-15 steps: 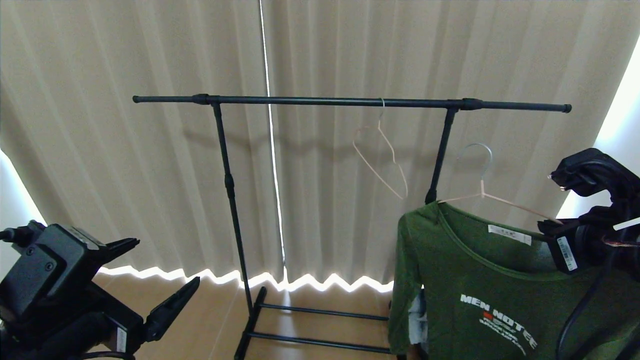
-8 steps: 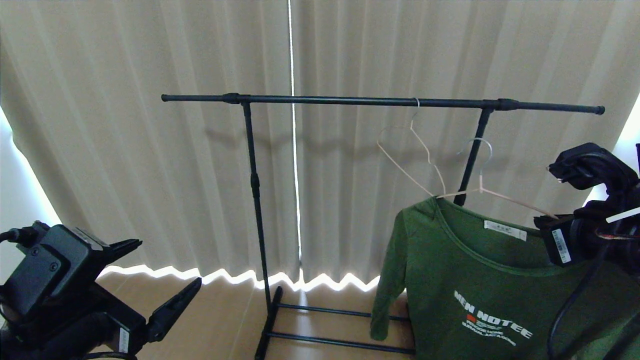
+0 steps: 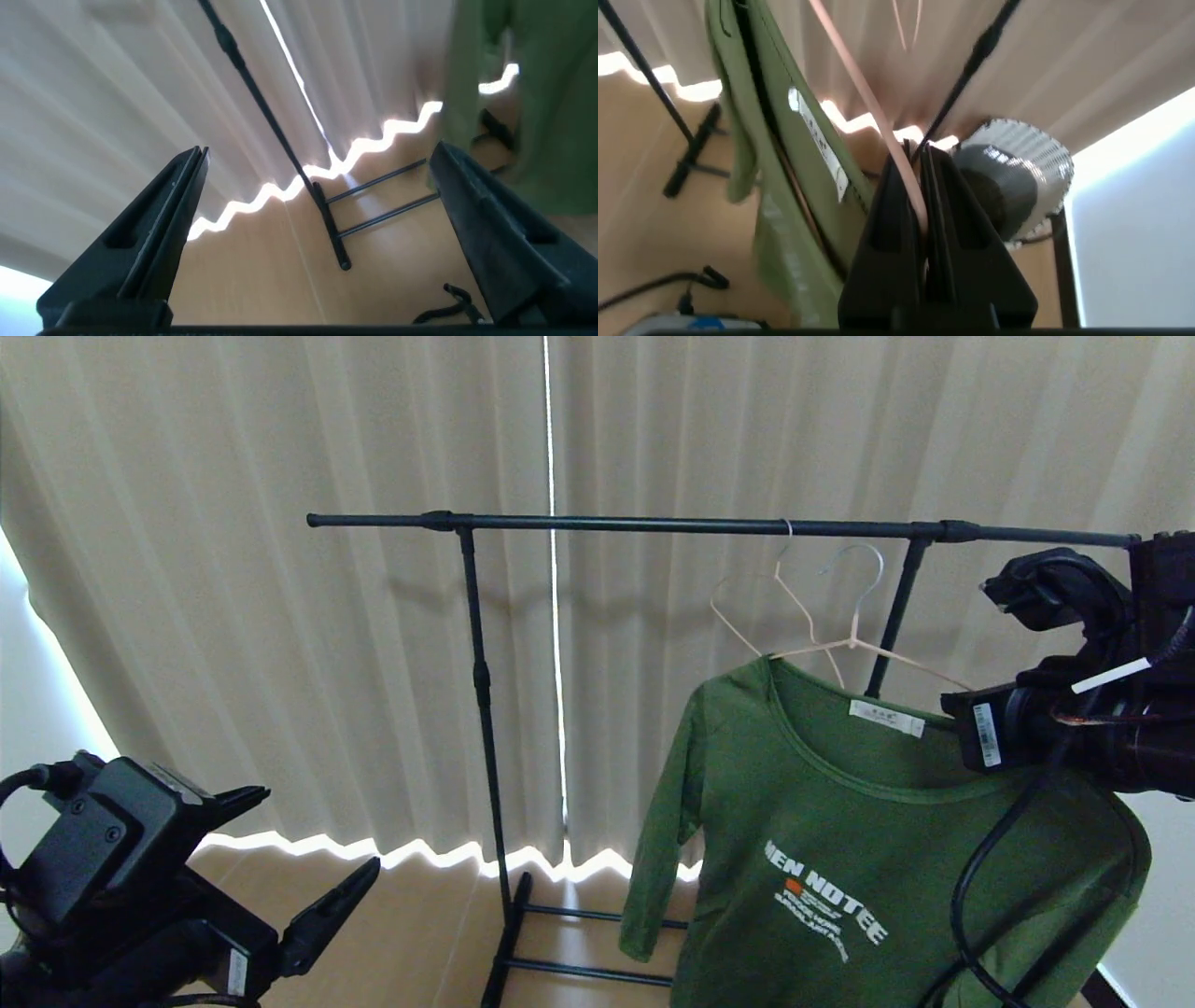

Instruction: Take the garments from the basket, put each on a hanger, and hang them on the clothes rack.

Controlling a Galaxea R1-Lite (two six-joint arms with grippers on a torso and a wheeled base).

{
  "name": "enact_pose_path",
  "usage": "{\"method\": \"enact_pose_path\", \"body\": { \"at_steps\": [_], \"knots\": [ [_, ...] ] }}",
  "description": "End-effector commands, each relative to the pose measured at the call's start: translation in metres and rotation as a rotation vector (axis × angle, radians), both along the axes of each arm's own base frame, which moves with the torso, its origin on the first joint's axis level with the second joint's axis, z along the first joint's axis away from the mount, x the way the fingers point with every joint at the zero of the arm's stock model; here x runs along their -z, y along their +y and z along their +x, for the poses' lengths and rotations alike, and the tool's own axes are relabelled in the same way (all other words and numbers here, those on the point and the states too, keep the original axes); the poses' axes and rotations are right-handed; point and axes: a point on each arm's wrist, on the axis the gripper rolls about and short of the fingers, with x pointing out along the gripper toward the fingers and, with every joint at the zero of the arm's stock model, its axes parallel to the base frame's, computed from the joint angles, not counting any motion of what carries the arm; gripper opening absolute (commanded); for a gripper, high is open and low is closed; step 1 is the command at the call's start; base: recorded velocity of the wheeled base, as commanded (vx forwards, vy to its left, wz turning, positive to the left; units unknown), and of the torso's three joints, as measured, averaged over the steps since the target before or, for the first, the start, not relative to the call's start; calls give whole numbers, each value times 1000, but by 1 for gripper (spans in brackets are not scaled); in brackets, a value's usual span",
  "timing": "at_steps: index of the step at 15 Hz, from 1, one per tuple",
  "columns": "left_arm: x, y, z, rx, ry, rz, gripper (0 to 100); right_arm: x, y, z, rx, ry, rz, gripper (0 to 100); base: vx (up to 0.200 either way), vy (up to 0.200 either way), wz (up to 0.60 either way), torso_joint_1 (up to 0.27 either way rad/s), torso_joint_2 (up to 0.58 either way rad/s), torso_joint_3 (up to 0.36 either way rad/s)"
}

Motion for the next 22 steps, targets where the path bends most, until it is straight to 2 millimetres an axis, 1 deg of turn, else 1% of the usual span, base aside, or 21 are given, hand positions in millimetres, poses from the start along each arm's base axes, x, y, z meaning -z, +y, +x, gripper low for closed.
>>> {"method": "enact_pose_path", "body": {
  "at_steps": [1,4,5,8,12,15,20,22],
  "knots": [
    [1,0,1,-1,7,3,100,-3,8,4,-22,-10,3,0,200,0,0,-7,-2,7],
    [1,-1,1,-1,7,3,100,-9,14,4,-46,-49,18,0,200,0,0,-1,2,11],
    [2,-2,3,-2,13,7,100,-12,21,4,-73,-89,35,0,200,0,0,22,7,7],
    [2,-1,2,-2,10,8,100,-8,29,8,-93,-93,41,0,200,0,0,9,-1,-1],
    [2,-1,2,1,11,11,100,0,41,22,-115,-106,50,0,200,0,0,2,1,2],
    [-1,0,1,-1,-2,3,100,1,43,27,-113,-101,47,0,200,0,0,2,5,1],
    [0,0,0,0,-3,9,100,2,43,28,-115,-95,42,0,0,0,0,0,0,0],
    [0,0,0,-1,-4,9,100,3,46,33,-115,-90,38,0,0,0,0,0,0,0]
  ]
}}
